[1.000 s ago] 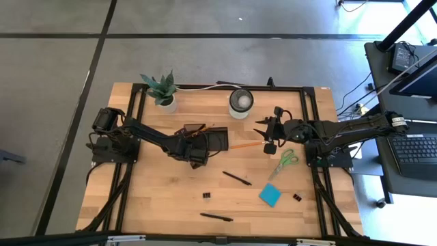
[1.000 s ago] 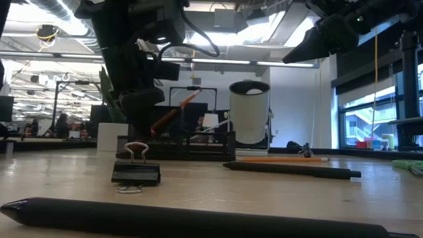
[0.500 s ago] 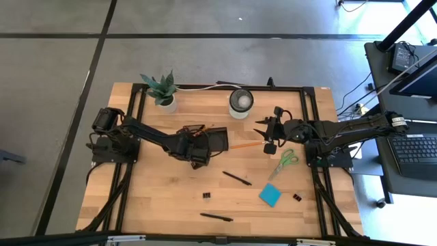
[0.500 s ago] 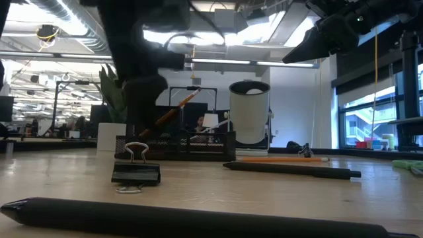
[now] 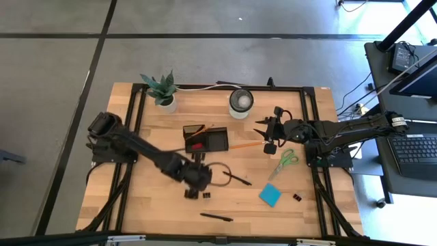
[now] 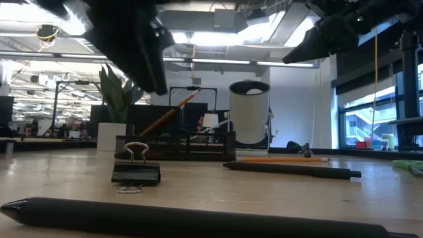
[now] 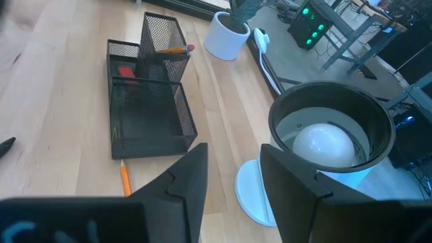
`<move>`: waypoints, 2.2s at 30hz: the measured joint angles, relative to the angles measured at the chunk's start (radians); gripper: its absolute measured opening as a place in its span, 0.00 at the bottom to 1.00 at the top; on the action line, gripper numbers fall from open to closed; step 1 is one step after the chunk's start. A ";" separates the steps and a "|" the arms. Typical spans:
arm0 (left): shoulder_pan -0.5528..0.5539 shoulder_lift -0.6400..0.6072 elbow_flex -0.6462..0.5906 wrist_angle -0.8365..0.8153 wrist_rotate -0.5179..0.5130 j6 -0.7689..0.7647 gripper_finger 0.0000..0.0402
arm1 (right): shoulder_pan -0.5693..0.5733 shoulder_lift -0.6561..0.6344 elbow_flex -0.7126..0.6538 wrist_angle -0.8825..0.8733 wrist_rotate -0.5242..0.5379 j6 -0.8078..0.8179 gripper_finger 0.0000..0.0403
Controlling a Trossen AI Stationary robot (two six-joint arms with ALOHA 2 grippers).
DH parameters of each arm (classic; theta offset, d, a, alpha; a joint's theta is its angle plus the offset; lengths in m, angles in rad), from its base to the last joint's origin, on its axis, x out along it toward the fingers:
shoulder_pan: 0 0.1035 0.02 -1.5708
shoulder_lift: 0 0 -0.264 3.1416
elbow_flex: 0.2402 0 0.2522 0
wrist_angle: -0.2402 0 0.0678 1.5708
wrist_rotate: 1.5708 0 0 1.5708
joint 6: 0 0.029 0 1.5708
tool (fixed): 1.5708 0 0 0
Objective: Pick and place office supplies into organizer
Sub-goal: Put the bottom left black binder clip in the desk organizer
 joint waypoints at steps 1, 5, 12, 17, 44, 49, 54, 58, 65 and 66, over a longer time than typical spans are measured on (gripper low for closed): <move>-0.021 0.000 0.000 0.027 -0.002 0.001 0.37 | 0.000 0.000 0.000 0.000 0.000 0.000 0.35; -0.100 0.006 0.001 0.175 -0.045 0.006 0.38 | 0.000 0.000 0.000 0.000 0.000 0.010 0.35; -0.211 0.124 0.001 0.303 -0.210 0.089 0.38 | 0.000 0.000 0.000 0.000 0.000 0.066 0.35; -0.257 0.178 0.001 0.333 -0.354 0.020 0.38 | 0.000 0.000 0.000 -0.002 -0.001 0.085 0.35; -0.274 0.301 0.000 0.267 -0.330 -0.182 0.35 | 0.000 0.000 0.000 -0.006 -0.002 0.108 0.35; -0.273 0.301 0.000 0.257 -0.329 -0.182 0.26 | 0.000 0.000 0.000 -0.007 -0.001 0.107 0.35; -0.273 0.301 0.000 0.259 -0.329 -0.182 0.17 | 0.000 0.000 0.000 -0.008 -0.001 0.105 0.35; -0.273 0.300 0.000 0.261 -0.339 -0.182 0.13 | 0.000 0.000 0.000 -0.015 -0.001 0.105 0.35; -0.273 0.299 0.001 0.262 -0.363 -0.181 0.05 | 0.000 0.000 0.000 -0.041 0.000 0.105 0.35; -0.273 0.299 0.001 0.263 -0.366 -0.181 0.04 | 0.000 0.000 0.000 -0.041 0.000 0.105 0.35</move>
